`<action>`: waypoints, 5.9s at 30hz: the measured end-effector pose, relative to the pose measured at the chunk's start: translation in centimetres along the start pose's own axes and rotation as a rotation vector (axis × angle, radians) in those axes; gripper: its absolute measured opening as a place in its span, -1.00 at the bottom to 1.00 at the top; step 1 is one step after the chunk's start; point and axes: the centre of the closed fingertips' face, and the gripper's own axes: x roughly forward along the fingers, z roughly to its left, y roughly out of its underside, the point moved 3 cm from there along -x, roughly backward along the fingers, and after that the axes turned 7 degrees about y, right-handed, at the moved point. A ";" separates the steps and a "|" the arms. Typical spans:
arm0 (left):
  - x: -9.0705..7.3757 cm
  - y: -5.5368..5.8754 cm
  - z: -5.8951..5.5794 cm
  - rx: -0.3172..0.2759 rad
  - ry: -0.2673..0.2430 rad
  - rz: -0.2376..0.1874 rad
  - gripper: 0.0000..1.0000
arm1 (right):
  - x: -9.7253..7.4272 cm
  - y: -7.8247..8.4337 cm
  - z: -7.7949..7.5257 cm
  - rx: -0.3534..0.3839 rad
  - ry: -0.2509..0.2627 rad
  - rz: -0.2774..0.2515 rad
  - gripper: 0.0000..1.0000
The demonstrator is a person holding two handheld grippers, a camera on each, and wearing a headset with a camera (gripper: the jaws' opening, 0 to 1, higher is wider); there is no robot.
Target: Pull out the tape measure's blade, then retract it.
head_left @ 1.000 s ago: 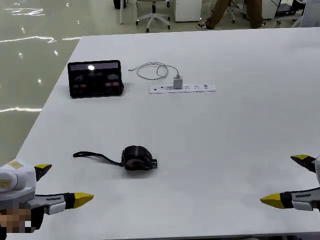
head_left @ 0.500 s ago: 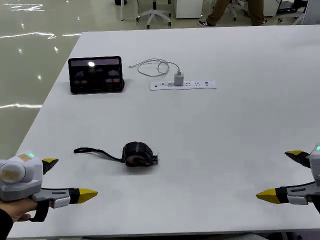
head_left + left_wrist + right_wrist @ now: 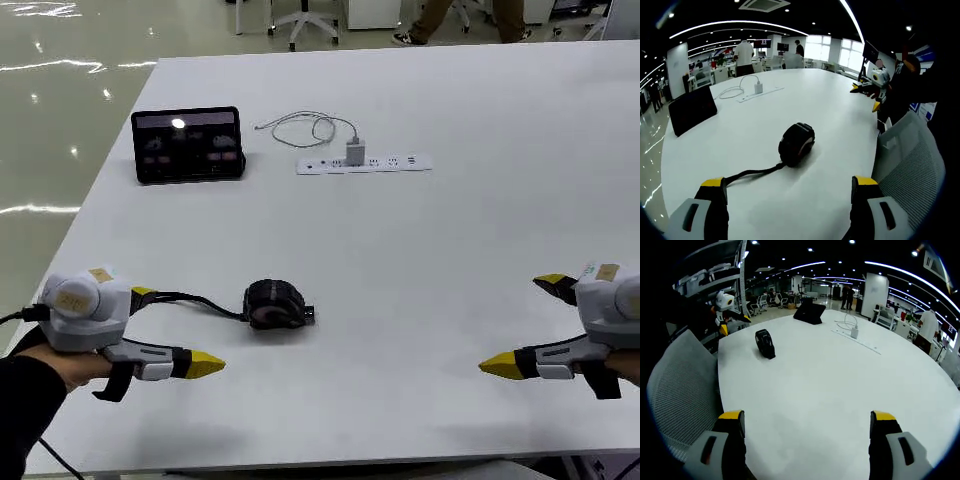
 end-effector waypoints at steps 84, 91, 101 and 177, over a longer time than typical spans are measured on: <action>13.1 -2.9 -0.2 0.545 0.373 0.495 -0.32 | 19.6 -10.1 12.8 -0.397 -0.480 0.016 -0.07; 13.2 -2.9 -0.3 0.535 0.375 0.495 -0.32 | 20.8 -9.5 13.0 -0.418 -0.476 0.042 -0.34; 13.3 -2.9 -0.3 0.522 0.386 0.499 -0.32 | 21.7 -9.7 13.6 -0.410 -0.489 0.052 -0.55; 13.2 -2.7 -0.2 0.487 0.370 0.479 -0.31 | 20.3 -7.0 11.5 -0.458 -0.473 0.183 -0.79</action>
